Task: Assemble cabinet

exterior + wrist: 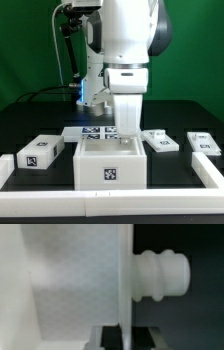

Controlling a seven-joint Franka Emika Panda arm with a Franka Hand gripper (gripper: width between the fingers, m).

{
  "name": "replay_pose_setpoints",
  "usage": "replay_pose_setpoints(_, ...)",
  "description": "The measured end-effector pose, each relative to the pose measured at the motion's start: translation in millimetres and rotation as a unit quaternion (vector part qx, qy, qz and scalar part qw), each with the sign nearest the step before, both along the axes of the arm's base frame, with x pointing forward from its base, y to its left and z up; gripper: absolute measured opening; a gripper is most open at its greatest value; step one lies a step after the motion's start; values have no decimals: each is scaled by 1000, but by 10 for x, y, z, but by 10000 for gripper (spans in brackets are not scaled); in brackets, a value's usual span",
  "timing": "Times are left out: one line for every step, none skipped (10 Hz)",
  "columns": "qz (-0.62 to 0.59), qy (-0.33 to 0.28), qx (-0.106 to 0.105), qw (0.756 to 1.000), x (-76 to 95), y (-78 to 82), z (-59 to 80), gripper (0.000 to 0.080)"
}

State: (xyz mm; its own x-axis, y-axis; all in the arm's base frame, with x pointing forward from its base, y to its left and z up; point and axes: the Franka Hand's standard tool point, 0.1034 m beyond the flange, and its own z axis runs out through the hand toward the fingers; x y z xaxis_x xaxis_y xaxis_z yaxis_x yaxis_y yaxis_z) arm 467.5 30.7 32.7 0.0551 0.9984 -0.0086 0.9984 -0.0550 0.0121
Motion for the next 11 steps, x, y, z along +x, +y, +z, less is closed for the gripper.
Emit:
replay_pose_setpoints(2, 0, 1, 1000, 47, 91, -3, 34)
replay_pose_setpoints(3, 3, 3, 1000, 103, 205, -17, 34)
replay_pose_setpoints(9, 0, 6, 1000, 194, 320, -21, 34)
replay_pose_setpoints(11, -5, 10, 1000, 280, 429, -21, 34)
replay_pose_setpoints(9, -5, 12, 1000, 340, 520, -20, 34)
replay_pose_setpoints(10, -6, 15, 1000, 430, 637, -19, 34)
replay_pose_setpoints(9, -10, 18, 1000, 516, 718, -19, 34)
replay_pose_setpoints(7, -5, 17, 1000, 536, 750, -19, 34)
replay_pose_setpoints(4, 3, 14, 1000, 534, 785, -20, 34)
replay_pose_setpoints(4, 11, 12, 1000, 538, 812, -19, 34)
replay_pose_setpoints(2, 11, 12, 1000, 537, 819, -16, 34)
